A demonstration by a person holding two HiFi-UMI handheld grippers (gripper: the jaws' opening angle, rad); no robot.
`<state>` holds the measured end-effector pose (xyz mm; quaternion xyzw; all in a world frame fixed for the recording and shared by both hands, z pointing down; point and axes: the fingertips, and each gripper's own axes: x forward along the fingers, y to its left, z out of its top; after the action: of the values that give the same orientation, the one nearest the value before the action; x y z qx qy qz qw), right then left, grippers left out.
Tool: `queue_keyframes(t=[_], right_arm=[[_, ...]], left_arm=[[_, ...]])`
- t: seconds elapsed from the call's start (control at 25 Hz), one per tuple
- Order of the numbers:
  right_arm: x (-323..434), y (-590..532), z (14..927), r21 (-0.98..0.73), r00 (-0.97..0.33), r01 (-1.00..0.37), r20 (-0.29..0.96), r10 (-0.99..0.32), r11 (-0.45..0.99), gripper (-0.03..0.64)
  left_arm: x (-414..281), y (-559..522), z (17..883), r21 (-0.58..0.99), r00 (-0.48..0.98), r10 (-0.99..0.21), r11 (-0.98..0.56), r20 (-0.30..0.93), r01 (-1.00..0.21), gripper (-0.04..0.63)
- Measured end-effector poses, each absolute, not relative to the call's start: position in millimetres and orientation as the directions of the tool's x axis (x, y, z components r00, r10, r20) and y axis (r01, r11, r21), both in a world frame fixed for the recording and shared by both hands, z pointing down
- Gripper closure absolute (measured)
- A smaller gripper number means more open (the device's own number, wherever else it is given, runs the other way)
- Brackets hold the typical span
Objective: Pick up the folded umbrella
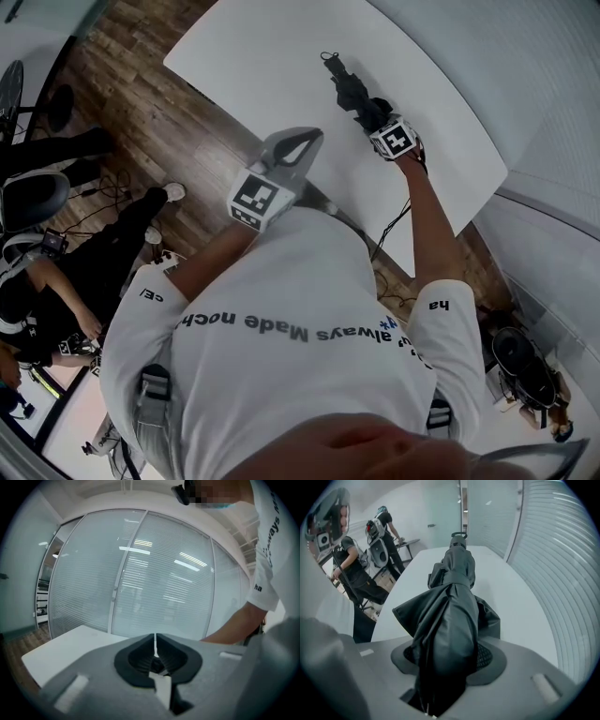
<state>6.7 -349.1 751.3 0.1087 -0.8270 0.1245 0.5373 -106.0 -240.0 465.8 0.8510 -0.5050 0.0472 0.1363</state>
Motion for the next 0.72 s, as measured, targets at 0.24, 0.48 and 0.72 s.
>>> queue_keyframes(t=[0.24, 0.48, 0.72], right_arm=[[15, -358, 689, -0.077, -0.550, -0.412, 0.816, -0.180, 0.908, 0.399], [18, -343, 600, -0.053, -0.674, -0.475, 0.664, -0.324, 0.878, 0.398], [27, -323, 516, -0.057, -0.746, -0.551, 0.481, -0.461, 0.832, 0.397]], left_arm=[[-99, -244, 460, 0.172, 0.501, -0.840, -0.473, 0.209, -0.864, 0.583], [-89, -239, 446, 0.162, 0.515, -0.839, -0.491, 0.178, -0.856, 0.583], [-80, -239, 430, 0.176, 0.521, -0.840, -0.496, 0.153, -0.850, 0.583]])
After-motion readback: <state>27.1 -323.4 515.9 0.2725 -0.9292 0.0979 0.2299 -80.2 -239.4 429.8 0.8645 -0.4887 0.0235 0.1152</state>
